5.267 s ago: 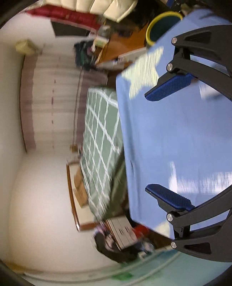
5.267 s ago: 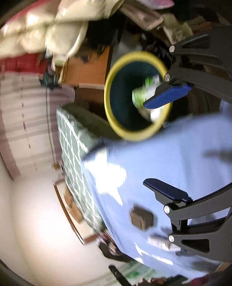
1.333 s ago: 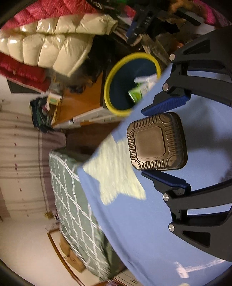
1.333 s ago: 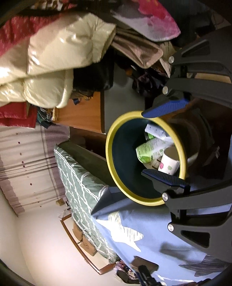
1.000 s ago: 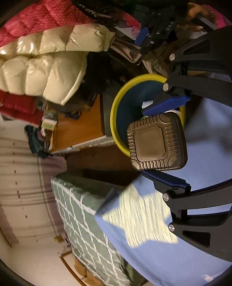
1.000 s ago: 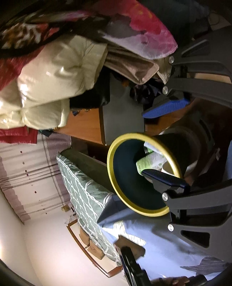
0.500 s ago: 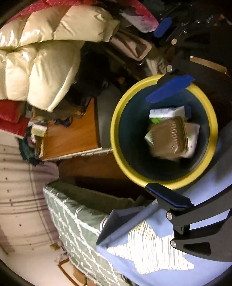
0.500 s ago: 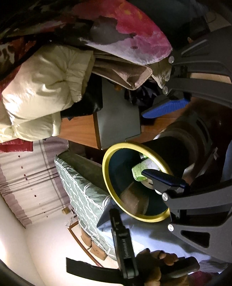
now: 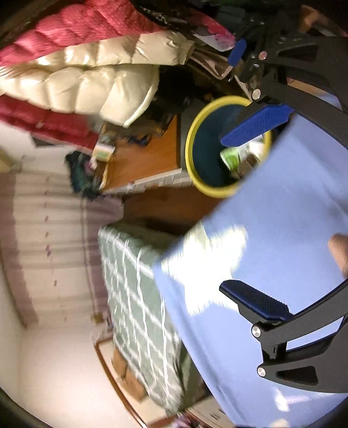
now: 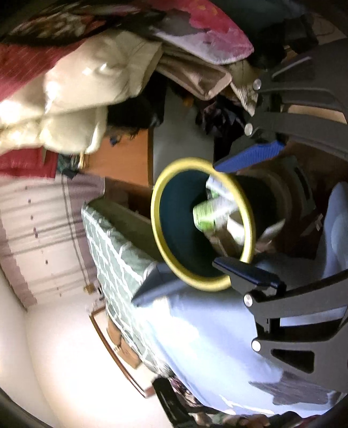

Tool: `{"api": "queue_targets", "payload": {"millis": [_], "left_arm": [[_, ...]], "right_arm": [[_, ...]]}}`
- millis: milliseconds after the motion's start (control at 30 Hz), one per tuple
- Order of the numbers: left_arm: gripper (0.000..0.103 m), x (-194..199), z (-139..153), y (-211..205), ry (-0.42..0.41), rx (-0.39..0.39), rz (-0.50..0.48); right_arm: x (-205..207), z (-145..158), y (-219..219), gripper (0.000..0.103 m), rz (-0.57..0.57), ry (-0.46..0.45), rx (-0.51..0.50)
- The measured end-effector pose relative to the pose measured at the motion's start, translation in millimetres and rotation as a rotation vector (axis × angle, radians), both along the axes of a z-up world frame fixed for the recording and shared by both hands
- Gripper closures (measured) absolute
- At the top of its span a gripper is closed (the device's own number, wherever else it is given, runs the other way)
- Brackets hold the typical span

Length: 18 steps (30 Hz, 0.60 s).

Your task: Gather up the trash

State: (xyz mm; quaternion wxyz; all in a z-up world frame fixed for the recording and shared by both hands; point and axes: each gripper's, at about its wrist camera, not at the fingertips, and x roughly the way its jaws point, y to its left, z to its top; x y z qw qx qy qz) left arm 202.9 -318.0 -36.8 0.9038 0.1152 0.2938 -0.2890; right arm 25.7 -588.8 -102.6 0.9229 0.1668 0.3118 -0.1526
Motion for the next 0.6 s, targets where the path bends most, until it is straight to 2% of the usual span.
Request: {"api": "queue_targets", "payload": {"millis": [133,233,300,367,500,600], "left_arm": [[0.005,-26.3,4.1,77.1,-0.041,0.005,0.141],[0.005,-42.9,4.0,138.1,-0.032,-0.009,0.264],[0.005,-55.2,4.4,180.3,-0.015,-0.046,0.351],[0.005,-72.0,7.7,217.8,-0.030,-0.086,0.434],[0.005,-101.6,10.7,256.1,-0.074,-0.091,0.519],[0.005,-122.3,13.6,272.6,-0.091,-0.121,0.538]], "right_arm": [[6.4,18.4,45.0,0.028,0.112,-0.032,-0.043],[11.0,27.2,74.3,0.024,0.183,-0.044,-0.070],[12.0,33.4,92.1,0.024,0.223,-0.051,-0.084],[12.8,38.6,106.3,0.023,0.251,-0.057,-0.101],[5.3,52.2,130.5,0.019,0.291,-0.078,-0.141],[-5.7,60.8,142.9,0.017,0.305,-0.099,-0.163]]}}
